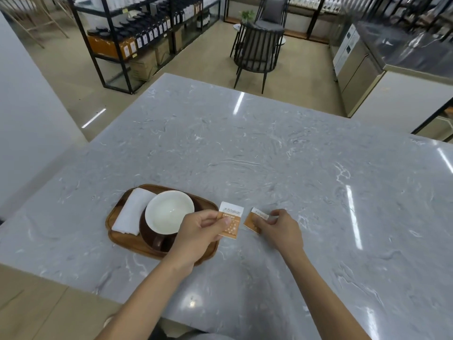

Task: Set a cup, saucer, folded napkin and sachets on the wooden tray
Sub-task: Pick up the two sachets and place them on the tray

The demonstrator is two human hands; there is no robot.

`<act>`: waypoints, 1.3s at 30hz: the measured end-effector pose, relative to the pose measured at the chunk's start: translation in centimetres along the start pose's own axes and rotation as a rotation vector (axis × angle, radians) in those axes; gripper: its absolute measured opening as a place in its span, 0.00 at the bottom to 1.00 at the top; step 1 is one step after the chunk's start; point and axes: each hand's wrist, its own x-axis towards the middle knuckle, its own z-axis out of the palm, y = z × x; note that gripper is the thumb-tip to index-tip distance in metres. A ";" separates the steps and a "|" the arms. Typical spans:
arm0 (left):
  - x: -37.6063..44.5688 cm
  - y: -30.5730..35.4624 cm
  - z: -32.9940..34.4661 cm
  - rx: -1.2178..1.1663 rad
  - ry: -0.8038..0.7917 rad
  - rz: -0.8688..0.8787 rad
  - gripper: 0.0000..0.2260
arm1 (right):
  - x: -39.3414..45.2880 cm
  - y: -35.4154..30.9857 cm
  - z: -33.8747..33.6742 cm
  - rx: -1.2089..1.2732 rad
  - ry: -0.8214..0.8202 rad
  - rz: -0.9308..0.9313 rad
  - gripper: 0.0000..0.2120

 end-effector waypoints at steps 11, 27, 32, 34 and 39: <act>-0.7 -2.0 0.6 0.000 0.010 -0.025 0.05 | 0.2 -0.3 0.7 0.054 -0.032 -0.036 0.20; -1.8 -5.4 2.4 -0.051 0.156 -0.007 0.07 | -6.0 0.3 -2.0 0.732 -0.218 -0.151 0.19; -2.5 -5.6 2.8 -0.125 0.116 -0.006 0.07 | -8.6 0.5 -2.4 0.849 -0.268 -0.207 0.15; -2.7 -5.6 2.9 -0.148 0.076 -0.011 0.08 | -9.1 0.6 -2.0 0.838 -0.282 -0.225 0.17; -3.3 -5.3 2.8 -0.185 0.002 0.014 0.09 | -9.8 0.6 -1.2 0.785 -0.280 -0.248 0.19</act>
